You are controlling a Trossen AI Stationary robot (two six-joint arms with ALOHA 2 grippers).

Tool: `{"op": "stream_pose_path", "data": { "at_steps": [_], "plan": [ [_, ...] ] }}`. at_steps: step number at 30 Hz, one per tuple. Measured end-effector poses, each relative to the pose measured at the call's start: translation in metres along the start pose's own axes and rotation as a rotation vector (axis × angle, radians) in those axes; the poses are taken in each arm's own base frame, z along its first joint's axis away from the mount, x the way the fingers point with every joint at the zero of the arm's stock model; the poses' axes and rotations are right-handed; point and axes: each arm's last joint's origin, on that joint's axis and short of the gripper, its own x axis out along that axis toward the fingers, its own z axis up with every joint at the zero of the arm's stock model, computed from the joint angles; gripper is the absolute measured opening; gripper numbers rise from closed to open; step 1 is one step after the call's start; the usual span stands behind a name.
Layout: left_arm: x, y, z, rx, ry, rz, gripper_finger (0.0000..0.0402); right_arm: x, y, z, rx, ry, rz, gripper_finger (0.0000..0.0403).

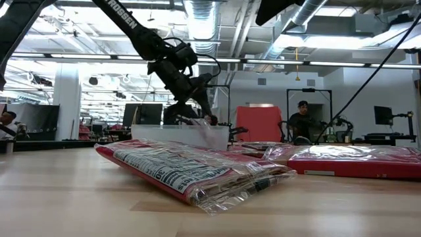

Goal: Sort popcorn bags into baskets
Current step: Put the red popcorn bag into the transparent bin

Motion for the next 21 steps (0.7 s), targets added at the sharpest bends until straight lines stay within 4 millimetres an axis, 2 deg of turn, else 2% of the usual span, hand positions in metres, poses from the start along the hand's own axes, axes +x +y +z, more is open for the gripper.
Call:
{"op": "stream_pose_path", "data": {
  "at_steps": [3, 10, 17, 21],
  "plan": [
    [-0.002, 0.004, -0.002, 0.000, 0.038, 0.011, 0.0187, 0.000, 0.000, 0.000, 0.001, 0.000, 0.000, 0.0047],
    [-0.025, 0.005, 0.009, -0.012, -0.002, -0.022, 0.0166, 0.000, 0.000, 0.001, 0.005, -0.005, 0.002, 0.0042],
    [-0.023, 0.005, -0.005, 0.028, 0.090, 0.096, 0.0123, 0.001, 0.000, 0.000, 0.009, -0.002, 0.001, 0.0044],
    [-0.023, -0.004, -0.011, 0.044, 0.183, -0.085, 0.0089, 0.014, 0.003, -0.018, 0.032, 0.081, -0.027, 0.0044]
  ]
}}
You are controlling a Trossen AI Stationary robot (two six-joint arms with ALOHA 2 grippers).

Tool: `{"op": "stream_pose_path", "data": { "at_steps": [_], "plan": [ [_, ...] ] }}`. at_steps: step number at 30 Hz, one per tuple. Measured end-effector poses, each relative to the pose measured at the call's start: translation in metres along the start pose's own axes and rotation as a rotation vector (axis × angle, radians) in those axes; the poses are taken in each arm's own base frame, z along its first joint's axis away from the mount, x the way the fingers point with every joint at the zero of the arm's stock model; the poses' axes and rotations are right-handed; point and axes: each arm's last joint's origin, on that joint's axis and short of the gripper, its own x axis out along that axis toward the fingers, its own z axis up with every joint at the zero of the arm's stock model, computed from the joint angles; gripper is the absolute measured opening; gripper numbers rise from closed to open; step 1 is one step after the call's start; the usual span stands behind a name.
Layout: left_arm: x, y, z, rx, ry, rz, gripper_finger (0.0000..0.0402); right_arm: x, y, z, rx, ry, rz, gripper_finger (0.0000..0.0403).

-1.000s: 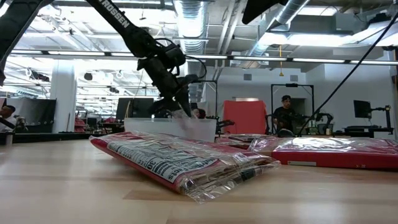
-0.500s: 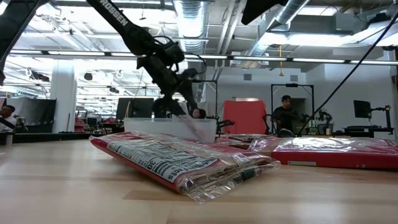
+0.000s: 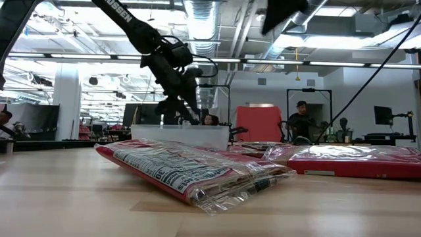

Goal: Sort popcorn bags into baskets
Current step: Put the red popcorn bag into the transparent bin

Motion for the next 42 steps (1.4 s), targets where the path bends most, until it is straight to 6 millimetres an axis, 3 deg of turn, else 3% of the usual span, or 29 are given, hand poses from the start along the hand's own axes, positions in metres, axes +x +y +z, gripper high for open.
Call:
{"op": "stream_pose_path", "data": {
  "at_steps": [5, 11, 14, 18, 22, 26, 31, 34, 42],
  "plan": [
    [-0.015, -0.035, -0.007, 0.018, 0.101, -0.336, 0.0074, 0.023, 0.007, -0.041, 0.149, 0.183, -0.046, 0.0046],
    [-0.058, -0.107, -0.035, 0.228, 0.094, -0.443, 0.0073, 0.047, 0.015, -0.087, 0.280, 0.276, -0.128, 0.0043],
    [-0.082, -0.138, -0.075, 0.354, 0.110, -0.353, 0.0074, 0.061, 0.021, -0.103, 0.282, 0.308, -0.068, 0.0035],
    [-0.100, -0.151, -0.148, 0.432, 0.164, -0.171, 0.0097, 0.064, 0.046, -0.112, 0.226, 0.251, 0.141, 0.0030],
    [-0.095, -0.136, -0.207, 0.311, 0.154, -0.166, 0.0146, 0.060, 0.063, -0.111, 0.145, 0.148, 0.279, 0.0036],
    [-0.068, -0.103, -0.240, 0.150, 0.042, -0.214, 0.0192, 0.071, 0.065, -0.108, 0.050, 0.079, 0.373, 0.0038],
    [-0.039, -0.062, -0.266, -0.005, -0.014, -0.315, 0.0209, 0.102, 0.082, -0.110, 0.050, 0.087, 0.482, 0.0013],
    [-0.032, -0.045, -0.278, -0.026, -0.018, -0.283, 0.0205, 0.117, 0.105, -0.108, 0.055, 0.068, 0.512, 0.0008],
    [-0.019, -0.033, -0.283, 0.034, -0.076, -0.152, 0.0196, 0.149, 0.156, -0.097, 0.053, 0.099, 0.460, 0.0021]
  ]
}}
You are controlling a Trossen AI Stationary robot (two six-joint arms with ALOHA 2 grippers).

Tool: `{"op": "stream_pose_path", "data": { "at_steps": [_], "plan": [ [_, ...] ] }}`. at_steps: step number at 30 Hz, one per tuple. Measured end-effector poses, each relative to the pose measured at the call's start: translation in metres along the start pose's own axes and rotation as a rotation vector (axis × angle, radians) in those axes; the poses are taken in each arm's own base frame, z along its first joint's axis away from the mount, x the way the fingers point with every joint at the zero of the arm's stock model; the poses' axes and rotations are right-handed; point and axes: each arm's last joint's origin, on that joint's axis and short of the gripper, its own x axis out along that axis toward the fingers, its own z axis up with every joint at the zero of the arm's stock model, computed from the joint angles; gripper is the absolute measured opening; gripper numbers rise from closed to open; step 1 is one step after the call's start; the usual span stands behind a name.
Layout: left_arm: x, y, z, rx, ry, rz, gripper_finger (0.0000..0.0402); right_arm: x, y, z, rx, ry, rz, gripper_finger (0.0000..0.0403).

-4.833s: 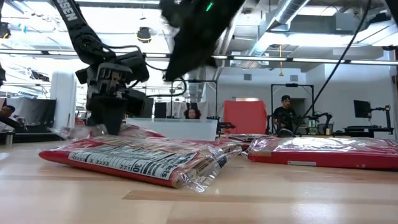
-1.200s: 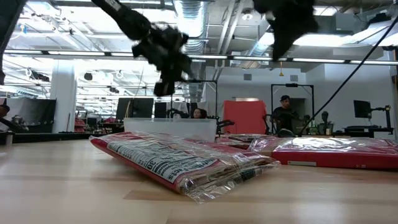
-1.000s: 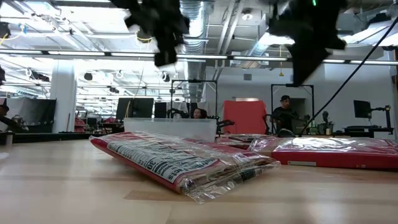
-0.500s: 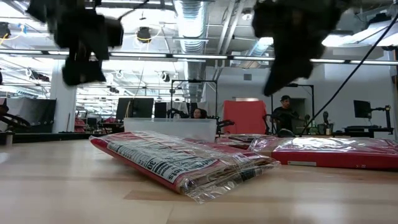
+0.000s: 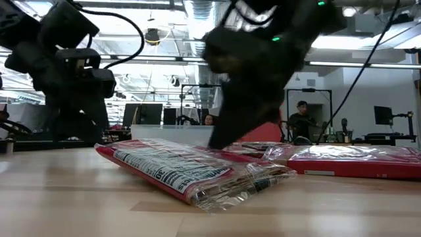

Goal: Sort popcorn bags into baskets
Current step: Put the red popcorn bag into the transparent bin

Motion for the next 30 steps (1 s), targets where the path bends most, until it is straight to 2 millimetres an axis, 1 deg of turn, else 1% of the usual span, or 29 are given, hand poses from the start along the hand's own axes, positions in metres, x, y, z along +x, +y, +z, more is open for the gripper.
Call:
{"op": "stream_pose_path", "data": {
  "at_steps": [3, 8, 10, 12, 15, 20, 25, 27, 30],
  "plan": [
    [0.007, 0.005, -0.004, 0.000, 0.050, 0.032, 0.0205, 0.013, 0.006, 0.004, -0.011, 0.036, -0.037, 0.0014],
    [0.025, 0.008, -0.008, -0.017, 0.088, 0.010, 0.0243, 0.013, 0.011, 0.009, -0.034, 0.078, -0.077, 0.0016],
    [0.030, 0.010, -0.007, -0.036, 0.078, -0.001, 0.0261, 0.009, 0.012, 0.010, -0.041, 0.076, -0.096, 0.0023],
    [0.035, 0.010, -0.006, -0.056, 0.065, -0.021, 0.0277, -0.001, 0.012, 0.011, -0.049, 0.074, -0.119, 0.0028],
    [0.039, 0.010, -0.004, -0.075, 0.046, -0.046, 0.0290, -0.012, 0.010, 0.014, -0.057, 0.077, -0.152, 0.0027],
    [0.040, 0.010, 0.001, -0.098, 0.025, -0.078, 0.0290, -0.011, 0.008, 0.012, -0.087, 0.084, -0.178, 0.0014],
    [0.039, 0.012, 0.003, -0.109, 0.027, -0.083, 0.0287, 0.004, -0.001, 0.008, -0.105, 0.118, -0.198, 0.0019],
    [0.039, 0.012, 0.004, -0.110, 0.029, -0.085, 0.0287, 0.013, -0.003, 0.011, -0.099, 0.090, -0.170, 0.0024],
    [0.040, 0.012, 0.004, -0.110, 0.027, -0.082, 0.0287, 0.018, -0.010, 0.015, -0.133, 0.093, -0.164, 0.0026]
  ]
}}
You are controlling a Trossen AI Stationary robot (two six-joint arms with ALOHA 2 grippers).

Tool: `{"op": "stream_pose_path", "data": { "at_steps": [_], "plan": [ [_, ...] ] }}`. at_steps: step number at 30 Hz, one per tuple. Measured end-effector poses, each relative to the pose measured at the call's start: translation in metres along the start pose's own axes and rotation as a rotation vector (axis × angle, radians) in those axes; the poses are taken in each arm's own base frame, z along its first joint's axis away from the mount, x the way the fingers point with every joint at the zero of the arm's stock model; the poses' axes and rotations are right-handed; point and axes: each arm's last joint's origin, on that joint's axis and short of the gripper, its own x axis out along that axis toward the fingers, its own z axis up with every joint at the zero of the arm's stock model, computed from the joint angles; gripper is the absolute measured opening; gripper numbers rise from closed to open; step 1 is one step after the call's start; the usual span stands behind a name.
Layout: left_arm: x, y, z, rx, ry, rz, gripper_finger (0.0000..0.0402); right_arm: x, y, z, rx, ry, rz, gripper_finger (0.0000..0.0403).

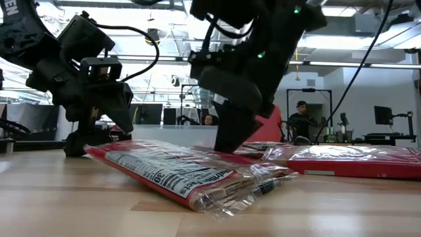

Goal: Sort popcorn bags into baskets
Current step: Put the red popcorn bag into the transparent bin

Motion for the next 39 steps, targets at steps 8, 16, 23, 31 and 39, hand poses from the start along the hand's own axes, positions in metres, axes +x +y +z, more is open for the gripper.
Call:
{"op": "stream_pose_path", "data": {
  "at_steps": [8, 16, 23, 31, 39],
  "plan": [
    [0.000, 0.000, 0.000, -0.008, -0.013, 0.006, 0.0287, 0.019, -0.017, 0.024, 0.015, -0.102, 0.077, 0.0014],
    [0.000, 0.001, 0.000, -0.019, -0.015, 0.016, 0.0287, 0.027, -0.033, 0.038, 0.021, -0.170, 0.090, 0.0023],
    [0.000, 0.001, 0.001, -0.044, -0.033, 0.030, 0.0264, 0.028, -0.041, 0.044, 0.021, -0.191, 0.086, 0.0012],
    [0.000, 0.004, 0.001, -0.075, -0.070, 0.074, 0.0076, 0.001, -0.040, 0.053, 0.026, -0.231, 0.104, 0.0032],
    [-0.002, -0.002, 0.004, -0.139, -0.074, -0.006, 0.0005, -0.080, -0.054, 0.068, 0.035, -0.291, 0.120, 0.0011]
  ]
}}
